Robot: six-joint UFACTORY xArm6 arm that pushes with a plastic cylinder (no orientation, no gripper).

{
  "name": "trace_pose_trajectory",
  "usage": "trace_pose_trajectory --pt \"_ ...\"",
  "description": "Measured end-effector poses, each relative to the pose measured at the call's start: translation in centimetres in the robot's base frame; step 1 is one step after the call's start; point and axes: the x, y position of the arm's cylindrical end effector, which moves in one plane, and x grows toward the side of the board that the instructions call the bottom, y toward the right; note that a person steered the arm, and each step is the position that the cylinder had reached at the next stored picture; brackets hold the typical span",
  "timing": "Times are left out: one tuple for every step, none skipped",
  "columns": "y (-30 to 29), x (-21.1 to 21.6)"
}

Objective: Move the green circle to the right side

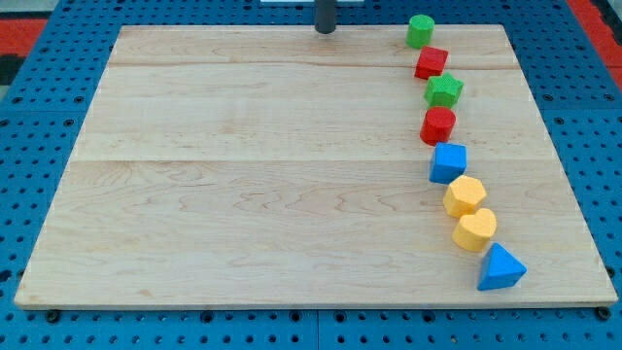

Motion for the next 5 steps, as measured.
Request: trace_pose_trajectory --pt "2.3 0.2" --pt "5.3 0.0" --pt "8.6 -0.1" --pt "12.2 -0.1" --pt "17.2 -0.1"
